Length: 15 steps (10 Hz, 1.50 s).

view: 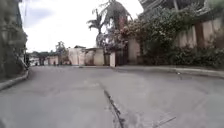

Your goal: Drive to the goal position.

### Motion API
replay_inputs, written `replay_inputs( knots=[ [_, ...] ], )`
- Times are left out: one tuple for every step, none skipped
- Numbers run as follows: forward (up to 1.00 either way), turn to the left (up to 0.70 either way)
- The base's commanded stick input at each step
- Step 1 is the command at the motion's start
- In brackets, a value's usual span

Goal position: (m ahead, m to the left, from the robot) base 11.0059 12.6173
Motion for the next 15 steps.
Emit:
replay_inputs(
  knots=[
    [1.00, -0.21],
    [1.00, -0.21],
    [1.00, -0.21],
    [1.00, -0.21],
    [1.00, -0.21],
    [1.00, -0.21],
    [1.00, -0.21],
    [1.00, -0.21],
    [1.00, 0.13],
    [1.00, 0.19],
    [1.00, 0.19],
    [1.00, 0.19],
    [1.00, 0.19],
    [1.00, 0.19],
    [1.00, 0.19]
  ],
)
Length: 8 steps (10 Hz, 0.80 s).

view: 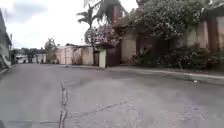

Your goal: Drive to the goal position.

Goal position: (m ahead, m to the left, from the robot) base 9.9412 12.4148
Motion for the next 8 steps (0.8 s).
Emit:
replay_inputs(
  knots=[
    [1.00, 0.19],
    [1.00, 0.19],
    [1.00, 0.19],
    [1.00, 0.19],
    [1.00, 0.19],
    [1.00, 0.19],
    [1.00, 0.19],
    [1.00, 0.19]
  ],
)
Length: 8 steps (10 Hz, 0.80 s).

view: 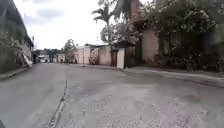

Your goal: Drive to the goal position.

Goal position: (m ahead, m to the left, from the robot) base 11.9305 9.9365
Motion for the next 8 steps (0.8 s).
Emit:
replay_inputs(
  knots=[
    [1.00, 0.19],
    [1.00, 0.19],
    [1.00, 0.19],
    [1.00, 0.19],
    [1.00, 0.19],
    [1.00, 0.19],
    [1.00, 0.04],
    [1.00, -0.21]
  ],
)
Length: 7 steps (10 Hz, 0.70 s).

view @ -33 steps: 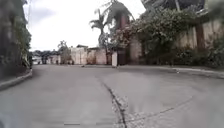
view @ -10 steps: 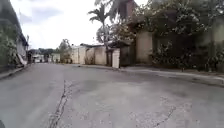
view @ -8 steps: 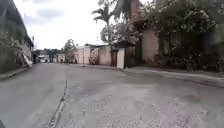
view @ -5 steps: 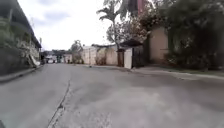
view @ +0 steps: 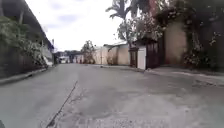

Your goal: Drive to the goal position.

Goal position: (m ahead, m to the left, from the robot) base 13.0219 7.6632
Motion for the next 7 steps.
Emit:
replay_inputs(
  knots=[
    [1.00, -0.21],
    [1.00, -0.07],
    [1.00, 0.10],
    [1.00, -0.21],
    [1.00, -0.13],
    [1.00, 0.07],
    [1.00, -0.21]
  ],
)
